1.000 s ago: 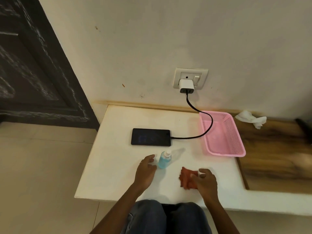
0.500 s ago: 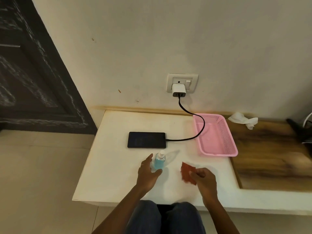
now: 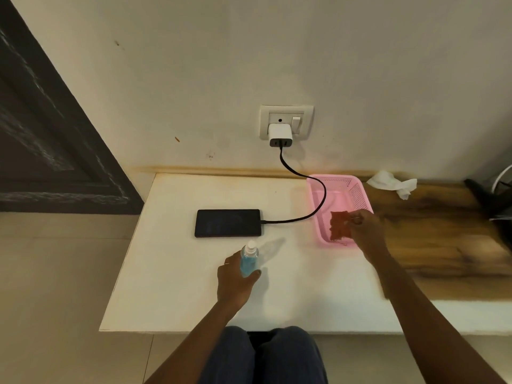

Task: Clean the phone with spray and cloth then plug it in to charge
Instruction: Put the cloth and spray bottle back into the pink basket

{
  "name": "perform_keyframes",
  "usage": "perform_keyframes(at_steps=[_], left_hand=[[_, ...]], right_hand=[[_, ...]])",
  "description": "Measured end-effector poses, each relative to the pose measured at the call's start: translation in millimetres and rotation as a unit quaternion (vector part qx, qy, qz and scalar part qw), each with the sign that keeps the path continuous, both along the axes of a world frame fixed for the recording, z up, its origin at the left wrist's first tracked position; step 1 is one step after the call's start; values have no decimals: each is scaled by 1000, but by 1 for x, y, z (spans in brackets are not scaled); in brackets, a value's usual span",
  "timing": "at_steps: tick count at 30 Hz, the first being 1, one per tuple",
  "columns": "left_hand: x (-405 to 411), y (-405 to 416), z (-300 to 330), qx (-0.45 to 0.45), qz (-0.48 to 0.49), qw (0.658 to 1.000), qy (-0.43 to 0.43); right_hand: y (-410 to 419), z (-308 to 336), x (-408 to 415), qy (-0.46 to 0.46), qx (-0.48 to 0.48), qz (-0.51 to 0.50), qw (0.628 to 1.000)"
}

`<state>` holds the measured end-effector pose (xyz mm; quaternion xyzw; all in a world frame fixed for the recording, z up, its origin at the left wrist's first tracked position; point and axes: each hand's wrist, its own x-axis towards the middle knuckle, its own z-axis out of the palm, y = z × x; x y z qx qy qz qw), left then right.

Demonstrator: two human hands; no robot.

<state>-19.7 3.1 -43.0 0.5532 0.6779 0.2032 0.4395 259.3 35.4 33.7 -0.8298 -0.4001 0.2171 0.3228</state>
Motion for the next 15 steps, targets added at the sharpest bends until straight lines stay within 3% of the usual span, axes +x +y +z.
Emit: perform_keyframes(at_steps=[7, 11, 15], left_hand=[[-3, 2, -4, 18, 8, 1000, 22], [-4, 3, -4, 31, 4, 999, 33], [-4, 0, -2, 47, -3, 998, 31]], right_hand=[[-5, -23, 5, -117, -52, -23, 992], [-16, -14, -15, -162, 35, -34, 986], [-37, -10, -58, -103, 103, 34, 989]])
